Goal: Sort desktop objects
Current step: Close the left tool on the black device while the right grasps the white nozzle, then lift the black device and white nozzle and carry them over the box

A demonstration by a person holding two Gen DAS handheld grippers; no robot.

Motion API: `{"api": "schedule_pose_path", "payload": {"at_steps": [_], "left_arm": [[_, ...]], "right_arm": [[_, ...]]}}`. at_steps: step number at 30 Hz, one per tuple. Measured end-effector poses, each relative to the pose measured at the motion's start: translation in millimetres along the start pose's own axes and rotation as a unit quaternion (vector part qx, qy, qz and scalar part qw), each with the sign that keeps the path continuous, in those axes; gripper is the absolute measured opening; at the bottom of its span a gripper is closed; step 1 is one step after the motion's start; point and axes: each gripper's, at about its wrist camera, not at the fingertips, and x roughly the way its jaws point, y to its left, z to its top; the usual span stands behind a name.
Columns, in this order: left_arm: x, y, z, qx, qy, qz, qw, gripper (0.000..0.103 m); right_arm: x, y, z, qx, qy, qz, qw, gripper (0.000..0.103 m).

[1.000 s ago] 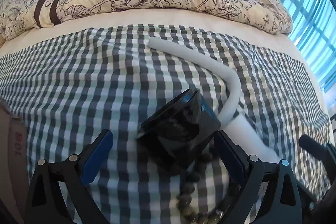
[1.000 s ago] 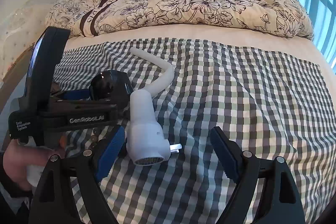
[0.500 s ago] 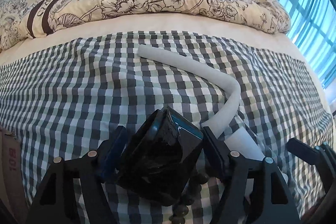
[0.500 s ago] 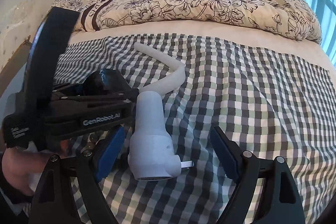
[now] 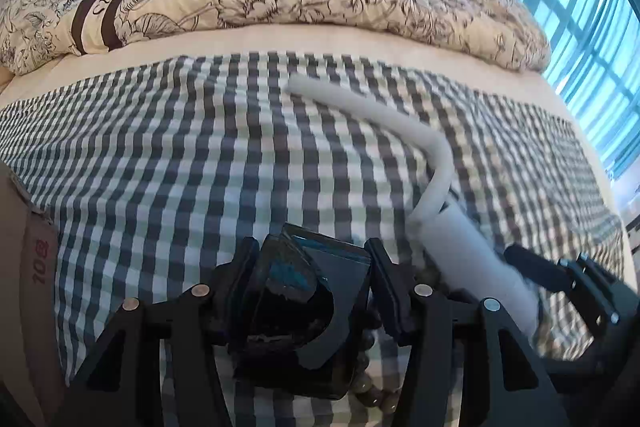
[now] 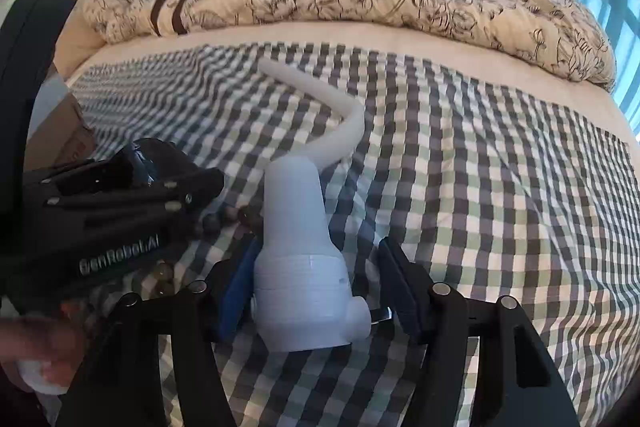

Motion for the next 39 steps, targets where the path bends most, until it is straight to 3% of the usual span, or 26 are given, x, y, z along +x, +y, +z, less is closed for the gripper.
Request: {"api": "schedule_pose_path", "payload": {"at_steps": [3, 6, 10, 17, 28, 39], "left_arm": [[4, -3, -2, 0.004, -0.004, 0.008, 1.0, 0.059], [7, -2, -4, 0.009, -0.005, 0.006, 0.9999, 0.06], [-1, -1, -7, 0.02, -0.009, 0.008, 0.9997, 0.052], [-20, 6, -14, -0.002, -0.02, 0.004, 0.9998, 0.049], [-70, 12, -16, -0.01, -0.051, -0.003, 0.9987, 0.048], [-135, 13, -18, -0.013, -0.106, -0.001, 0.9943, 0.048]], "right_arm": [[0, 0, -1, 0.0, 0.0, 0.0, 1.0, 0.061], [-1, 1, -2, -0.007, 0.003, 0.003, 1.0, 0.05], [-8, -2, -4, 0.008, 0.001, 0.015, 1.0, 0.048], [-28, 2, -7, 0.016, -0.021, 0.019, 0.999, 0.047], [-75, 7, -5, 0.025, -0.062, 0.022, 0.998, 0.047], [-133, 13, -7, 0.03, -0.109, 0.02, 0.993, 0.047]]}}
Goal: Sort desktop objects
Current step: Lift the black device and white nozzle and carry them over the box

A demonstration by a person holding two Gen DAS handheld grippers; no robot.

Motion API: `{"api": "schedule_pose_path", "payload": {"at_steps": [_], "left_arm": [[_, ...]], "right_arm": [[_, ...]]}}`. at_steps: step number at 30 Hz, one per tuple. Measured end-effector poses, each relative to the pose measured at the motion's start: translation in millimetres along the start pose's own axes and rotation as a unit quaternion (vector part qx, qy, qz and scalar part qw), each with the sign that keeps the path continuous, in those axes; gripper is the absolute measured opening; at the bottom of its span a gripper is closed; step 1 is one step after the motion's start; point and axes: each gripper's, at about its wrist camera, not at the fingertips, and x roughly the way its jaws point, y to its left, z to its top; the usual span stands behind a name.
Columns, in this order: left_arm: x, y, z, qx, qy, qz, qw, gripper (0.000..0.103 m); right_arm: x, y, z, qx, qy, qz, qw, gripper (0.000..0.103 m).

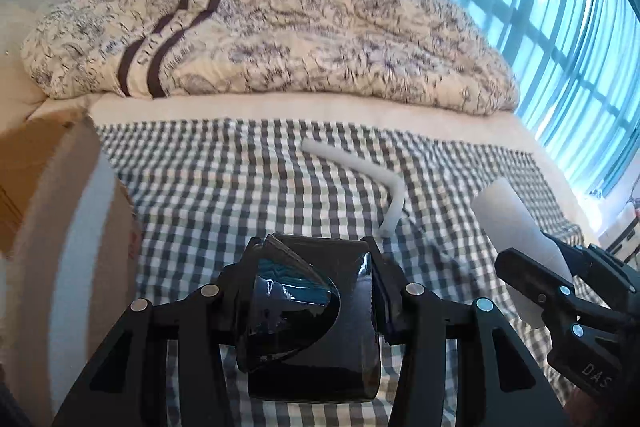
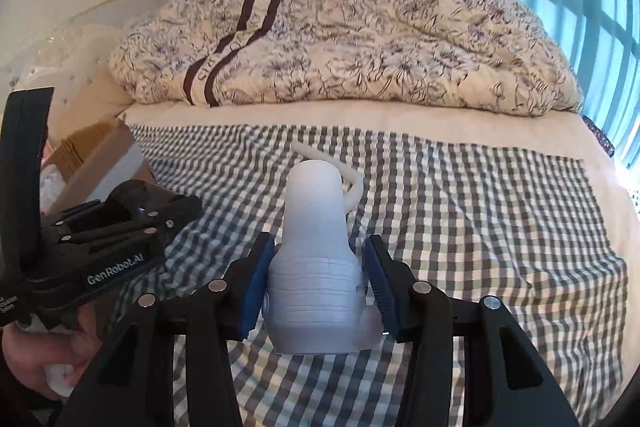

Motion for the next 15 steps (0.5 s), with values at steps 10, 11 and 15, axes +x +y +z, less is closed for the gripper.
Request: {"api": "schedule_pose_path", "payload": {"at_steps": [10, 11, 15], "left_arm": [[-69, -6, 7, 0.013, -0.05, -0.003, 0.9987, 0.048], [-77, -7, 8, 0.016, -0.056, -0.002, 0.9983, 0.048], [-107, -10, 11, 0.023, -0.08, 0.005, 0.9965, 0.048]], "right_arm": [[-60, 8, 12, 0.013, -0.045, -0.017, 0.999, 0.047], [-67, 8, 12, 0.015, -0.05, -0.02, 0.998, 0.047], [-92, 13, 17, 0.022, -0.071, -0.023, 0.997, 0.047]]}}
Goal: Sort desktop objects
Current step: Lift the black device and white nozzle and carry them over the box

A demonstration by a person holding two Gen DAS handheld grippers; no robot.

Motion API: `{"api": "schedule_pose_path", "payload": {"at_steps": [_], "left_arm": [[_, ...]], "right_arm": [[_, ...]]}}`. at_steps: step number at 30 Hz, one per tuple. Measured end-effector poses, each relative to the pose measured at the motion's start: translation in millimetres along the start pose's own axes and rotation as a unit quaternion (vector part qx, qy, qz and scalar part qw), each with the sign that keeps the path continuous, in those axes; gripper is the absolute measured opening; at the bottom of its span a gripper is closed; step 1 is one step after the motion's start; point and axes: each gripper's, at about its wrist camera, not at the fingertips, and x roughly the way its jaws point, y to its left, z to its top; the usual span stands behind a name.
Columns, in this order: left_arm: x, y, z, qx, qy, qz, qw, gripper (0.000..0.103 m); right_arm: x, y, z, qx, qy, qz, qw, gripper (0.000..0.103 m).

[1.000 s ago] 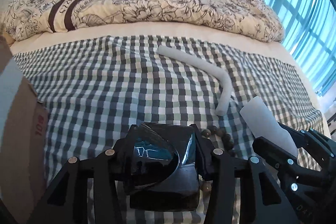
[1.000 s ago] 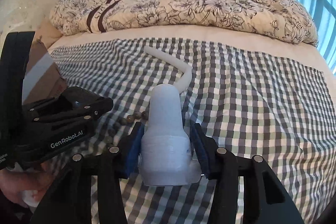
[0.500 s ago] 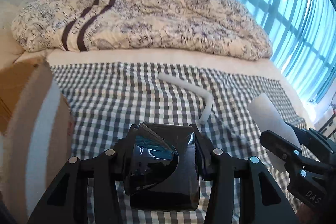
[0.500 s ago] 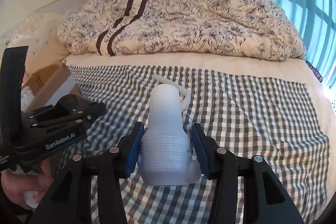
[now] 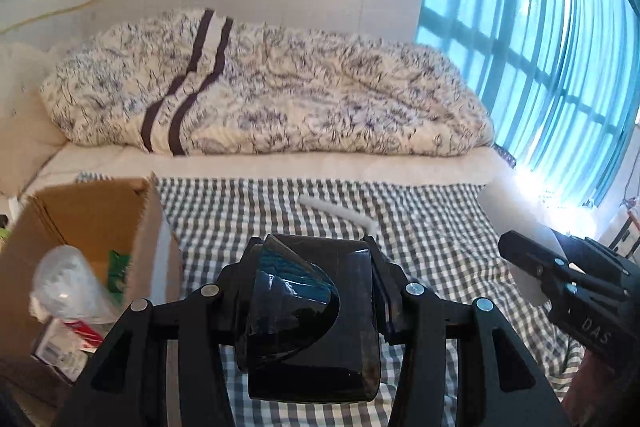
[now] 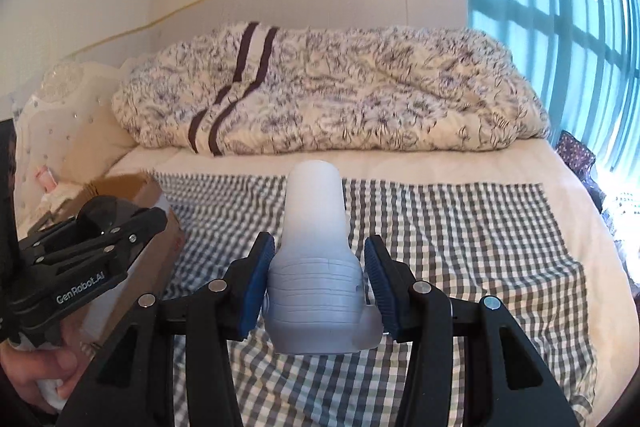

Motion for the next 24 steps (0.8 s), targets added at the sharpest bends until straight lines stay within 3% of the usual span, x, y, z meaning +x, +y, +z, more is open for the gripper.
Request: {"api": "schedule_pose_path", "payload": {"at_steps": [13, 24], "left_arm": [[-72, 26, 21, -0.011, -0.038, 0.013, 0.9991, 0.048], [-91, 79, 17, -0.036, -0.041, 0.047, 0.9974, 0.048]], "right_arm": [[-55, 37, 17, -0.011, -0.044, -0.005, 0.999, 0.047], [-55, 86, 25, -0.035, -0.047, 0.046, 0.997, 0.047]]}}
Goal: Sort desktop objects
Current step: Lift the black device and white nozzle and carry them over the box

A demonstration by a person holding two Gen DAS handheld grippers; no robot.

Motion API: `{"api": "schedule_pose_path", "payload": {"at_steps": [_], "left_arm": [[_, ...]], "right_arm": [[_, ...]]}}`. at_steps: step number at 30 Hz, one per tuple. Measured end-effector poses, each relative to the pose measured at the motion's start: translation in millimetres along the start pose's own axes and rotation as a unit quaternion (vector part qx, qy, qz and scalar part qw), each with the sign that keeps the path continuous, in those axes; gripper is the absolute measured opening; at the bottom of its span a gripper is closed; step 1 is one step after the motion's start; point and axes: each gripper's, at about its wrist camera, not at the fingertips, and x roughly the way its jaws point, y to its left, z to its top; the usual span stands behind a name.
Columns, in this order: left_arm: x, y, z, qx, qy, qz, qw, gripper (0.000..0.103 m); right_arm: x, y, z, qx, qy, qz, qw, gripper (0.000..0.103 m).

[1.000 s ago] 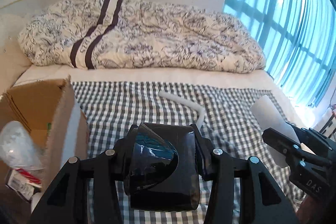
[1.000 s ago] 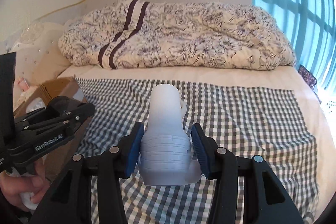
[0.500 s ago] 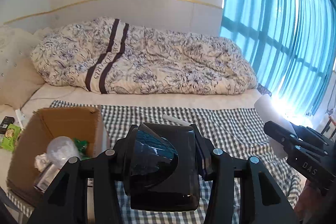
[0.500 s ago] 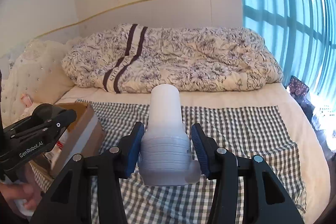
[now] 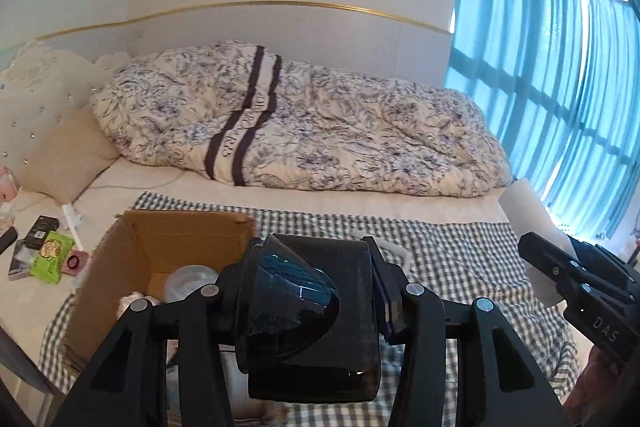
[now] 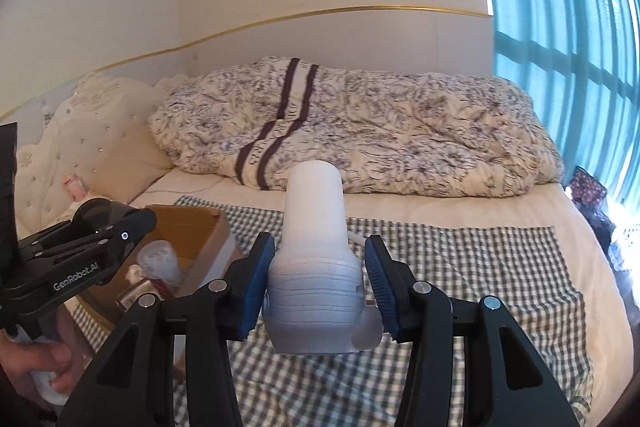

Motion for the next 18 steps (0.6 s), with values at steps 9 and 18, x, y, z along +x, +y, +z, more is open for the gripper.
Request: {"api": "schedule_pose_path", "payload": {"at_steps": [9, 18], "left_arm": [[-6, 49, 3, -0.003, -0.008, 0.036, 0.9993, 0.048], [4, 101, 3, -0.015, 0.007, 0.072, 0.9973, 0.048]], "right_arm": [[29, 46, 8, -0.019, 0.01, 0.043, 0.999, 0.047], [58, 94, 14, -0.048, 0.026, 0.079, 0.995, 0.047]]}}
